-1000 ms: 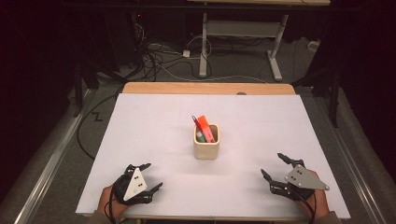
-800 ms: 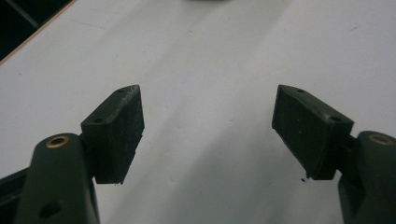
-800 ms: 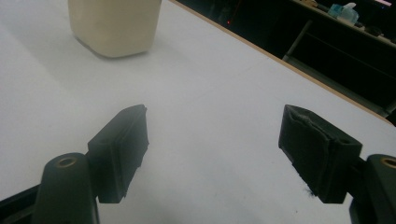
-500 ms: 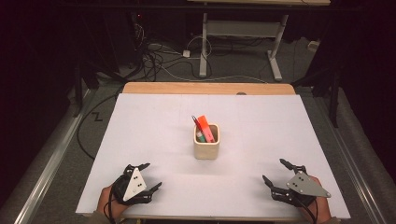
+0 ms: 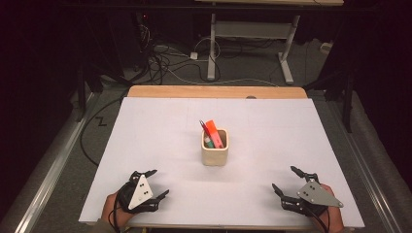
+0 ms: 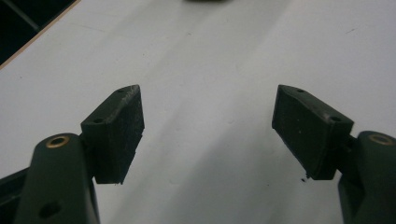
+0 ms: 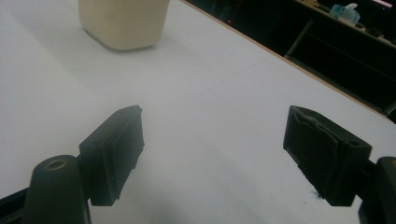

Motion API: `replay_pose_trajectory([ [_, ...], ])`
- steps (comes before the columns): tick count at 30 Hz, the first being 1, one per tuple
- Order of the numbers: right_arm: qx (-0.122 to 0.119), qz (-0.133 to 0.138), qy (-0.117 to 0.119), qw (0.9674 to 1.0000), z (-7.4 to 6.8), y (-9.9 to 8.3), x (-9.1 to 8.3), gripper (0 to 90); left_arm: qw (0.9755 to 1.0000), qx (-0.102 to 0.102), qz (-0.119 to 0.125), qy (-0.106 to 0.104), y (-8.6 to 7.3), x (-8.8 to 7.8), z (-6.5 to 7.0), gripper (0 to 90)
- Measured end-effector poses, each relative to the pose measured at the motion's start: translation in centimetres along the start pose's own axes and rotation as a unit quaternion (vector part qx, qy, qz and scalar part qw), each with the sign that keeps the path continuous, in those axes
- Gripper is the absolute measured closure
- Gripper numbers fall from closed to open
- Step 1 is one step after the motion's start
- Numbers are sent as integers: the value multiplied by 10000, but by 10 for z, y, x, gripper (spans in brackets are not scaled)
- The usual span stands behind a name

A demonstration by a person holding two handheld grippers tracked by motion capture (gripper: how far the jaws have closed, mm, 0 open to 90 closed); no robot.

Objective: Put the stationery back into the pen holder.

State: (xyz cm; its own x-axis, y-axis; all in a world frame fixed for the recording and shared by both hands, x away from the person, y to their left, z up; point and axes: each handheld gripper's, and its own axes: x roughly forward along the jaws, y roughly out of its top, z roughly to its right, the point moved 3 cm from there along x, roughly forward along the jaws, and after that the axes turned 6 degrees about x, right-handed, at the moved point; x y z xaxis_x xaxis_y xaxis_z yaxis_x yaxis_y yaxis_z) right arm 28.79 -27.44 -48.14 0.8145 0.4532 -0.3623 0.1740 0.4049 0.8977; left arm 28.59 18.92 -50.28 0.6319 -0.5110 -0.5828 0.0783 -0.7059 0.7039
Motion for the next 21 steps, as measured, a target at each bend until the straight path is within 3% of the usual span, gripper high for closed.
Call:
replay_pose_trajectory([
  [21, 48, 29, 26, 10000, 3, 0, 1, 207, 10000, -60, -24, 39, 0, 1, -3, 245],
])
